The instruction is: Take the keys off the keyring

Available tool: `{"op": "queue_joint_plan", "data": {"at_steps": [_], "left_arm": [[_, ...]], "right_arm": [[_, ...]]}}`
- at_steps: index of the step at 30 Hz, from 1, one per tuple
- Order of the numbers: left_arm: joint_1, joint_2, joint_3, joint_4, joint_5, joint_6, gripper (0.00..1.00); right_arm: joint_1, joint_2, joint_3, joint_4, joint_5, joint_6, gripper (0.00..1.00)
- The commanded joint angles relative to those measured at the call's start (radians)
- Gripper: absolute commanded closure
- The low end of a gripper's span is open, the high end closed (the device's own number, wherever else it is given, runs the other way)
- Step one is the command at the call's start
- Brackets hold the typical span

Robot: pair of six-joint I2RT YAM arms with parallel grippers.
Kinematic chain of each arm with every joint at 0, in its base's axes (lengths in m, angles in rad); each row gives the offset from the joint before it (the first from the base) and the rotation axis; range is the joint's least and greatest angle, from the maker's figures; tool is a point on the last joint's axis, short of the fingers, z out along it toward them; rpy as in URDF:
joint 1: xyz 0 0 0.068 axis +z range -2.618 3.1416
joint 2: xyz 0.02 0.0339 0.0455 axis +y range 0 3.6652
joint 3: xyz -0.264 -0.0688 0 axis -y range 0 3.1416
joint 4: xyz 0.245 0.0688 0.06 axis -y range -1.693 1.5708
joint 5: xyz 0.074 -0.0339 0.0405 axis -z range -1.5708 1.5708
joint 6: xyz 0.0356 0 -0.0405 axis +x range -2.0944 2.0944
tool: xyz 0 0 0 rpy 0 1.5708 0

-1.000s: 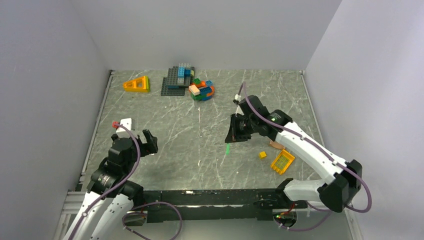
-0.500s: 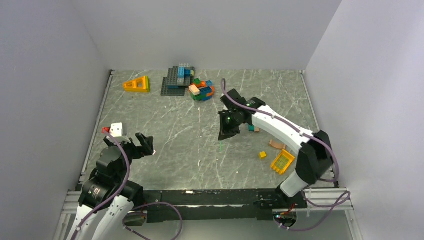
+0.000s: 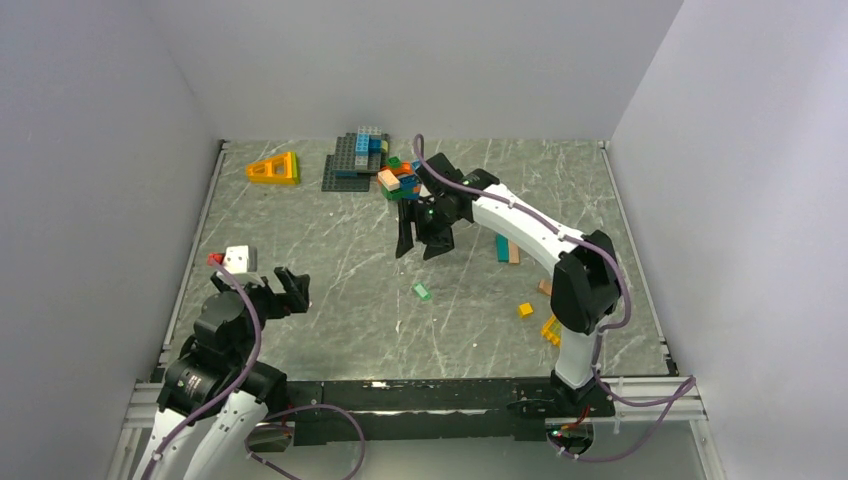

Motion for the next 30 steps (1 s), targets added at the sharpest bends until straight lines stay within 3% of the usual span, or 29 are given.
{"op": "queue_joint_plan", "data": {"at_steps": [1,13,20,30], "left_arm": [[-0.006,0.02,0.011,0.033,0.033,0.028,0.01],[-0.007,0.038,-0.004,0.079,0.129,0.064,0.01],[-0.007,0.039,-0.01,0.095,0.167,0.077,0.01],[-0.008,0.053,-0.013,0.107,0.194,0.084,0.01]], "right_arm": [[0.002,-0.024,0.036,0.046,-0.067,0.035,0.27],[0.003,-0.273,-0.135,0.222,-0.023,0.068,0.22],[0.004,-0.476,-0.262,0.294,0.081,0.053,0.0],[0.003,-0.753,-0.404,0.376,0.181,0.121,0.0]]}}
